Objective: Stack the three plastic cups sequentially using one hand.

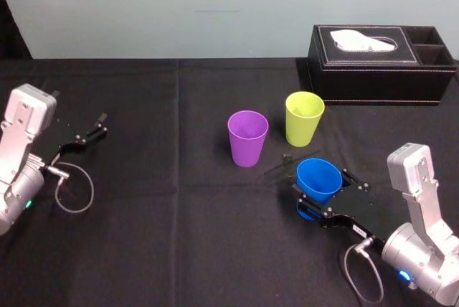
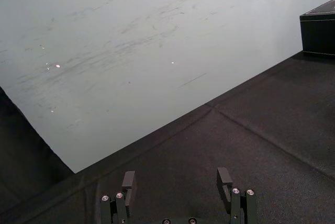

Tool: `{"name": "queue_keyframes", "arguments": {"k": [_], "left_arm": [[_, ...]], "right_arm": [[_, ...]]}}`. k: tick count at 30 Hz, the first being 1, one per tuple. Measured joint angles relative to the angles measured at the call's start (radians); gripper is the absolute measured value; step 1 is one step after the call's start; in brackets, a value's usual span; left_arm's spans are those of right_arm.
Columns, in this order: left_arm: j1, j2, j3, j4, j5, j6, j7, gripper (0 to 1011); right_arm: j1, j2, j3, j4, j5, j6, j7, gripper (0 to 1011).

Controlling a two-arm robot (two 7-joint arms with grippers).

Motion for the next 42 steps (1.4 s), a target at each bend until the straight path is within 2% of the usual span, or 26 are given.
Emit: {"name": "queue_keyframes", "arguments": {"k": [7, 12, 17, 22, 28, 35, 42], "left_arm": [[0.0, 0.0, 0.0, 0.0, 0.0, 0.0, 0.0, 1011], [0.0, 0.0, 0.0, 0.0, 0.0, 0.0, 0.0, 1011], [0.0, 0.0, 0.0, 0.0, 0.0, 0.0, 0.0, 1011], [0.0, 0.0, 0.0, 0.0, 0.0, 0.0, 0.0, 1011], [0.0, 0.0, 0.0, 0.0, 0.0, 0.0, 0.0, 1011], [0.0, 0.0, 0.0, 0.0, 0.0, 0.0, 0.0, 1011], [0.0, 0.0, 0.0, 0.0, 0.0, 0.0, 0.0, 1012]], "right_arm": [[-0.003, 0.0, 0.003, -0.007, -0.001, -0.001, 0.001, 733], [-0.007, 0.001, 0.022, -0.043, -0.016, 0.0, 0.005, 733], [0.009, 0.001, 0.049, -0.085, -0.016, 0.028, 0.01, 733], [0.053, -0.005, 0.068, -0.101, 0.017, 0.076, 0.026, 733], [0.142, -0.015, 0.076, -0.097, 0.063, 0.145, 0.035, 733], [0.237, -0.035, 0.053, -0.061, 0.084, 0.203, 0.023, 733], [0.323, -0.064, 0.022, 0.012, 0.083, 0.22, 0.001, 733]]}}
